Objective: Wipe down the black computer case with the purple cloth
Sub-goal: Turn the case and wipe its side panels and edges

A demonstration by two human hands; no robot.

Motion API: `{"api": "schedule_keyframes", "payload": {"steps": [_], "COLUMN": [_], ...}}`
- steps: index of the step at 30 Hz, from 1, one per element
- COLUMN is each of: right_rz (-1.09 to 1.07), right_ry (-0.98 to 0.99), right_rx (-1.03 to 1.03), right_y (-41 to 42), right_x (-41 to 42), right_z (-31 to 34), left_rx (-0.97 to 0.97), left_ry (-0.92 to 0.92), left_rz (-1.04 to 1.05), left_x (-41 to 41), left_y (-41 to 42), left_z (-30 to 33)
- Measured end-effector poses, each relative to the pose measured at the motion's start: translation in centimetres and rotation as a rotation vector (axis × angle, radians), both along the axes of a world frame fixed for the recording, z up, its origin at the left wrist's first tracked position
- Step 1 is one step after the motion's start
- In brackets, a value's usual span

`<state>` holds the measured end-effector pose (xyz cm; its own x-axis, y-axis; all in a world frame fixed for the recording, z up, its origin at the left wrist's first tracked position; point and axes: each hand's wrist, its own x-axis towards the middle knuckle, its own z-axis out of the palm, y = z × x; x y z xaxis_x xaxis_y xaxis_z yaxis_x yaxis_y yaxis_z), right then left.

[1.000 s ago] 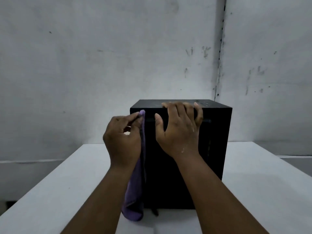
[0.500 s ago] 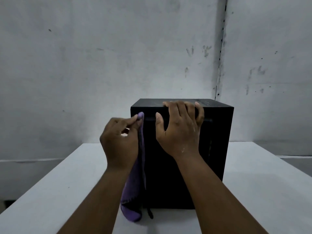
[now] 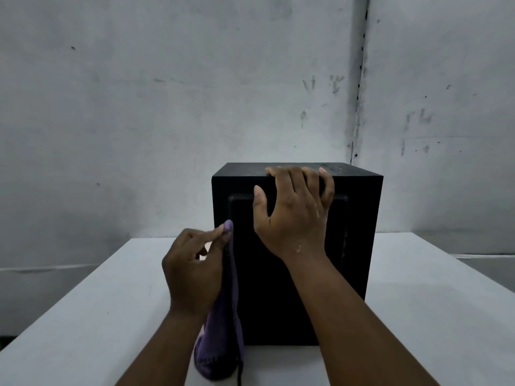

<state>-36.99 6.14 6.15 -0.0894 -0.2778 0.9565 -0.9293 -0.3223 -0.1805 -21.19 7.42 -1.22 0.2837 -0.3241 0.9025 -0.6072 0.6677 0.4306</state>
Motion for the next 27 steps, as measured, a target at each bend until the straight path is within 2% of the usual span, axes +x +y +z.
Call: {"api": "schedule_keyframes", "payload": {"steps": [8,11,14,16,22,27], "right_rz": [-0.009,-0.017,-0.023,-0.020,-0.008,0.000], "right_ry": [0.003,0.002,0.010,0.016,0.012,0.012], "right_rx": [-0.020,-0.025,-0.020,-0.022,-0.023,-0.033], "right_y": [-0.1,-0.2,-0.2,-0.3,-0.4,-0.5], "right_x": [0.1,0.1,0.1,0.1,0.0,-0.1], "right_z": [0.0,0.0,-0.1,-0.1,-0.1,-0.2], "left_rx": [-0.091,-0.166,-0.172,-0.172,-0.208,-0.159], "left_ry": [0.064,-0.049,-0.231,-0.259,-0.145,-0.096], "left_rz": [0.053,0.095,0.033,0.033,0.086,0.053], "left_x": [-0.9,-1.3,-1.9,-2.2,-2.7,-3.5], "left_y": [-0.8,-0.6,-0.7,-0.7,-1.2,-1.0], "left_z": [4.3,2.0,-1.1,-1.6,1.3,0.1]}}
